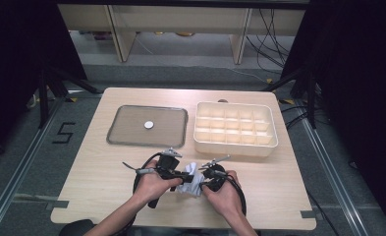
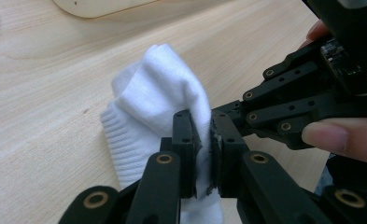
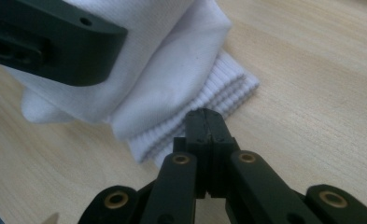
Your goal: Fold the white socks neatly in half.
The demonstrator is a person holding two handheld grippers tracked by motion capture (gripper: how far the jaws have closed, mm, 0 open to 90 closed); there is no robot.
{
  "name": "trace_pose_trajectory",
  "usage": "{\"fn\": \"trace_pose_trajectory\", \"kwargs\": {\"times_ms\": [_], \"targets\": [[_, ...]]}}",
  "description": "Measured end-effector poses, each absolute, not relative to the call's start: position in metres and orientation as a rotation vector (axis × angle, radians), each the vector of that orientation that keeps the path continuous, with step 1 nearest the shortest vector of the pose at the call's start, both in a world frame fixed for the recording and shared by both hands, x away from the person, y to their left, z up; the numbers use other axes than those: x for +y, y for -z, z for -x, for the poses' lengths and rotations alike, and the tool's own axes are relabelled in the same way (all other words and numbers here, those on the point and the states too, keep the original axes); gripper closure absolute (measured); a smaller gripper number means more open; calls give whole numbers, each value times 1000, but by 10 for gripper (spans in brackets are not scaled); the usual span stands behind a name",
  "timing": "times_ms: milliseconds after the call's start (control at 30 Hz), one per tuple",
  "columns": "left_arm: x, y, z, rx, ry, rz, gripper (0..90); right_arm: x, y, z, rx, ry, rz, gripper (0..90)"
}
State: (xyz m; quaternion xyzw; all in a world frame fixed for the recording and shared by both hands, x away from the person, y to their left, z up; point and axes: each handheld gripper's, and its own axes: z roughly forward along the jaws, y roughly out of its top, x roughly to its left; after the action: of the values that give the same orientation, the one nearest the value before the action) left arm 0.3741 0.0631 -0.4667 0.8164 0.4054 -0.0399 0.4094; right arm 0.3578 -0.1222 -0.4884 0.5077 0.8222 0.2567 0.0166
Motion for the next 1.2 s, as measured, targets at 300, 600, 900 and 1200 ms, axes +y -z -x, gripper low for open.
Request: {"fn": "trace_pose_trajectory", "kwargs": {"times_ms": [300, 600, 900, 1200], "targets": [[61, 467, -374, 1015, 98, -2066, 812, -119, 490, -358, 2566, -806, -1548, 900], [57, 469, -372, 1009, 76, -2081, 810, -116, 492, -358, 2579, -817, -1522, 900], [53, 474, -370, 992, 69, -2122, 808, -116, 491, -359, 2578, -830, -1537, 895], [51, 475, -370, 959, 45, -2162, 808, -138, 463, -374, 2467, -920, -1570, 808]]}}
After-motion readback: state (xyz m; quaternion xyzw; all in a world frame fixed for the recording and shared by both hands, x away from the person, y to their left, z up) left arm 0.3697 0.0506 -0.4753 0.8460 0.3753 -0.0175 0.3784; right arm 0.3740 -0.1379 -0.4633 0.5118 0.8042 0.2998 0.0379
